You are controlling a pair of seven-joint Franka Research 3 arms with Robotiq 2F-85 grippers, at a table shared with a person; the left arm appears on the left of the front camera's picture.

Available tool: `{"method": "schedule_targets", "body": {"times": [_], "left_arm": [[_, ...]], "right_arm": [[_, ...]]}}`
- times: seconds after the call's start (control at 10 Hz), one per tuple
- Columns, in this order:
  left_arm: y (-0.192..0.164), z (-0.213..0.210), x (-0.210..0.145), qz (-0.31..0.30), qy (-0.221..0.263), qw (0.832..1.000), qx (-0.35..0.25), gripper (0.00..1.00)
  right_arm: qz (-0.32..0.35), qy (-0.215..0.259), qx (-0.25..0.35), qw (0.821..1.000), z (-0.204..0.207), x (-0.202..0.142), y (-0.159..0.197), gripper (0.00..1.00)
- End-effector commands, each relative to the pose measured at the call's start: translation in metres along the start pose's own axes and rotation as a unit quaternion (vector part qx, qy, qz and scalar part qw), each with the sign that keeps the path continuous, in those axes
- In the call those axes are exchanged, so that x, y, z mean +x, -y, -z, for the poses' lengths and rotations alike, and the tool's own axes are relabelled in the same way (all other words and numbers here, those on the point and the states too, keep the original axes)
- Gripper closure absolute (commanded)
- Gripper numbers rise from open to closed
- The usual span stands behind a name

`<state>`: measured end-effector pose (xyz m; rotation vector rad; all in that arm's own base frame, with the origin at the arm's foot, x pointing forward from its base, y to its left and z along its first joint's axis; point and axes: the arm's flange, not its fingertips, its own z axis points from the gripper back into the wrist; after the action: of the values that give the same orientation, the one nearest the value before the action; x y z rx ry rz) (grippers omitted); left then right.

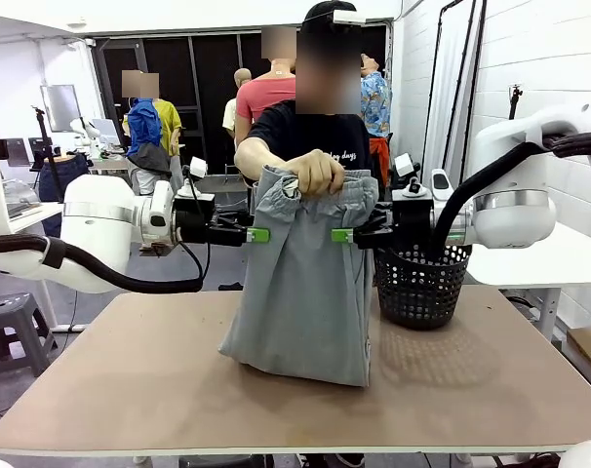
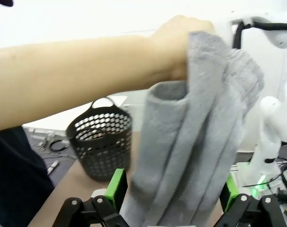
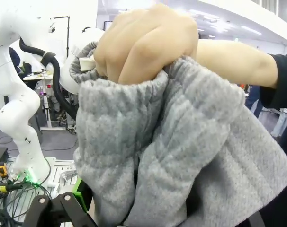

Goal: Fold the training pants.
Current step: Release the ends of the Training pants and then grab the overlapped ends.

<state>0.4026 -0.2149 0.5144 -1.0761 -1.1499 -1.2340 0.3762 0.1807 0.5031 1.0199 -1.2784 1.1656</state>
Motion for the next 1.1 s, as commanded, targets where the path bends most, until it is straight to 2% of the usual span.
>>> {"method": "schedule_targets", "body": {"times": [0.0,0.7,1.0], "left_arm": [[0.001,0.008,0.004,-0.009,0.027,0.998,-0.049,0.0],[0.011,0.043,0.007,-0.041,0.006,0.996,-0.075,0.0],[0.009,0.058,-0.001,-0.038,0.004,0.997,-0.063,0.0]], "right_arm": [[0.001,0.02,0.017,1.0,0.009,0.003,0.006,0.0],[0.017,0.033,0.034,0.999,0.017,0.003,0.017,0.0],[0.018,0.028,0.038,0.999,0.014,0.005,0.02,0.0]]}}
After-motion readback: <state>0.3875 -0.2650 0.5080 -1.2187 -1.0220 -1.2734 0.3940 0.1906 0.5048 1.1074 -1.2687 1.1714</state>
